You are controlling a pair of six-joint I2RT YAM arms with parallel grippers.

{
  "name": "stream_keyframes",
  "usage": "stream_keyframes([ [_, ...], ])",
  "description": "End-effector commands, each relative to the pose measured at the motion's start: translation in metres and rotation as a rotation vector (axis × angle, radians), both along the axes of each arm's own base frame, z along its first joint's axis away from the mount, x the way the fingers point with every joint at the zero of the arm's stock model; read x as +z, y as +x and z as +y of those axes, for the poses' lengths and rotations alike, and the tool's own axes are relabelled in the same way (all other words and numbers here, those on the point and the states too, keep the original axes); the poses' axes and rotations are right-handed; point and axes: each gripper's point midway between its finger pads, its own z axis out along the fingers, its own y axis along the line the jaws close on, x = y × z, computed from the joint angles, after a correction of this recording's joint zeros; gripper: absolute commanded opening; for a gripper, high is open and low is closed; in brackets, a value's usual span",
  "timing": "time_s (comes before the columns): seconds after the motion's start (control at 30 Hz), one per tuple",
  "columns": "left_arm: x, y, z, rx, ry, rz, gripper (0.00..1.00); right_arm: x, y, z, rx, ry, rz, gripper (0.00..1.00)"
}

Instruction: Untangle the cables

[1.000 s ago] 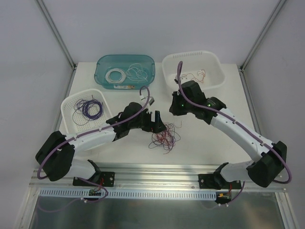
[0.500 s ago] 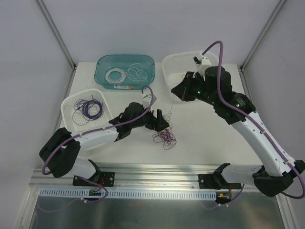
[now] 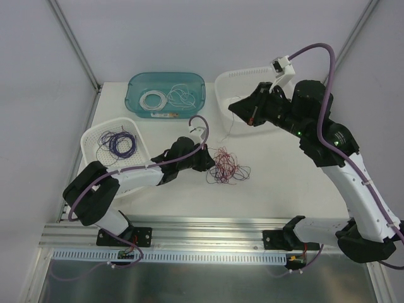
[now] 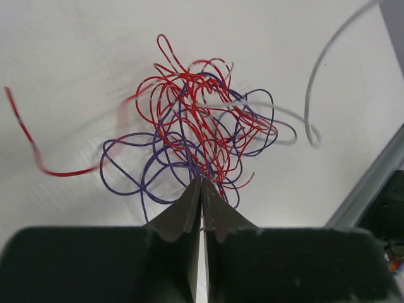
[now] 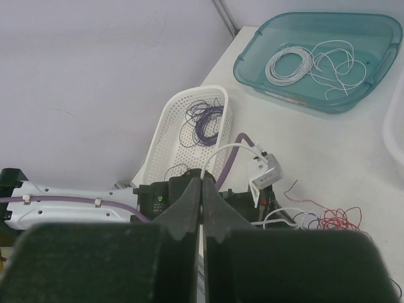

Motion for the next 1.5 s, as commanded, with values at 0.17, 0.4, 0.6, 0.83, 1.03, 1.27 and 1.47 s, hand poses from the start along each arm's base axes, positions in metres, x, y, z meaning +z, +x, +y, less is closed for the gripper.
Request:
stream_keyframes([
  [0.17, -0.019, 0.029, 0.035, 0.169, 0.055, 0.115, 0.00, 0.045, -0.009, -0.027, -0.047, 0.046, -0.139, 0.01],
  [0.4, -0.032, 0.018, 0.065, 0.217, 0.106, 0.152, 0.00, 0.050, -0.015, -0.032, -0.046, 0.064, -0.166, 0.01],
  [0.6, 0.027, 0.011, 0.054, 0.069, 0.023, -0.074, 0.43, 0.022, -0.004, -0.025, -0.050, 0.028, -0.090, 0.01],
  [0.83, 0.127, -0.002, 0.032, -0.107, -0.082, -0.446, 0.77, -0.027, 0.010, -0.010, -0.057, 0.016, 0.057, 0.01],
  [1.03, 0.161, -0.019, 0.009, -0.252, -0.041, -0.673, 0.81, -0.054, 0.013, 0.001, -0.039, 0.017, 0.141, 0.01],
  [1.27, 0.165, -0.030, -0.011, -0.396, 0.099, -0.930, 0.83, -0.061, 0.011, 0.006, -0.014, 0.030, 0.169, 0.01],
  [1.47, 0.170, -0.031, -0.028, -0.462, 0.172, -1.060, 0.81, -0.060, 0.009, 0.008, -0.003, 0.041, 0.178, 0.01],
])
